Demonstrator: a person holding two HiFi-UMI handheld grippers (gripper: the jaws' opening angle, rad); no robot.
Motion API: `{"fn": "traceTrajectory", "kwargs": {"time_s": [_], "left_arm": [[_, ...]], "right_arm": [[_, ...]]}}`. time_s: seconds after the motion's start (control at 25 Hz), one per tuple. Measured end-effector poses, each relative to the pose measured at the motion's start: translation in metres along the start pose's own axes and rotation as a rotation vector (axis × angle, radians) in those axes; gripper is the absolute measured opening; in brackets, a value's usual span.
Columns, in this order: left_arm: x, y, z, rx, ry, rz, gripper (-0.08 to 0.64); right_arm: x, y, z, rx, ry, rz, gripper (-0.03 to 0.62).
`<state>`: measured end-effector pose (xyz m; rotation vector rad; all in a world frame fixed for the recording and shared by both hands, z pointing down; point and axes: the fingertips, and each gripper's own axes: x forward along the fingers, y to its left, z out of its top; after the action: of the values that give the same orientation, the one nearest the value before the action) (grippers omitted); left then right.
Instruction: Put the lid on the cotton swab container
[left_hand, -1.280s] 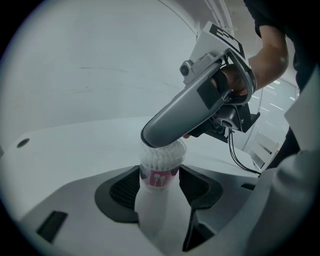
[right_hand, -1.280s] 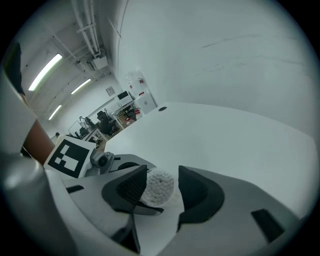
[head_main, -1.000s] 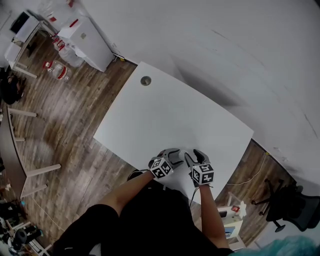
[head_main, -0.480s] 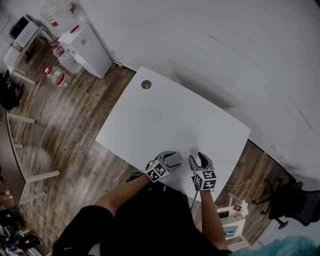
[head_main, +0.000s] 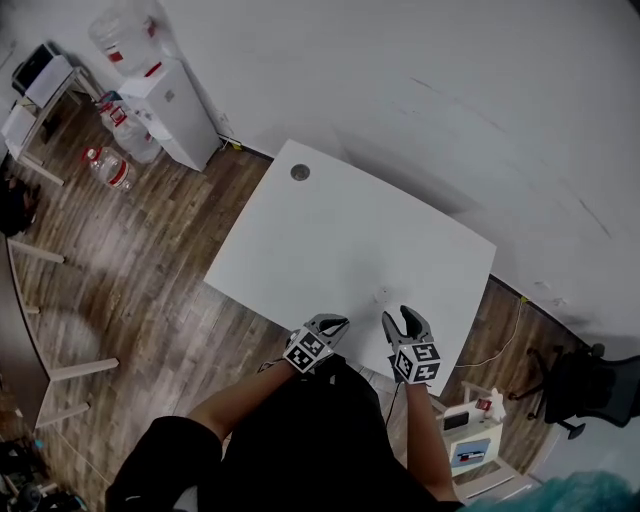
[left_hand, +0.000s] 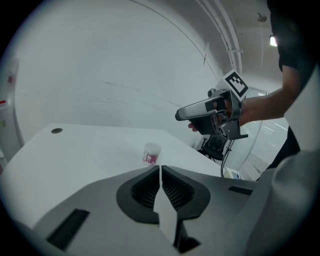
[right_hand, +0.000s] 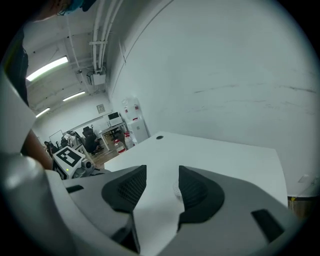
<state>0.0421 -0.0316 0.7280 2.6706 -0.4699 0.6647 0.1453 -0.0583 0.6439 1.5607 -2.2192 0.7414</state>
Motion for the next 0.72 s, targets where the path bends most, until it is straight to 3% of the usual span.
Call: {"fn": "traceTrajectory", "kwargs": {"time_s": [0.36,0.56,0.72], "left_arm": [[-0.094,-0.044,0.033,-0.043,-0.107,-0.097,0.012],[-0.144,-0.075,0.055,-0.035,-0.178,-0.062,0.012],[-0.179,-0.078,0.052,-0.030,-0.185,0.066,0.012]], "right_arm": [[-0.053,0.109,-0.003,0.003,-0.082,-0.045,0.199],[-0.097,0.157,-0.004,0.020,-0.160,-0.119,0.199],[-0.116,0.181,-0.001,0.058,-0.227,-0.181,0.199]]}}
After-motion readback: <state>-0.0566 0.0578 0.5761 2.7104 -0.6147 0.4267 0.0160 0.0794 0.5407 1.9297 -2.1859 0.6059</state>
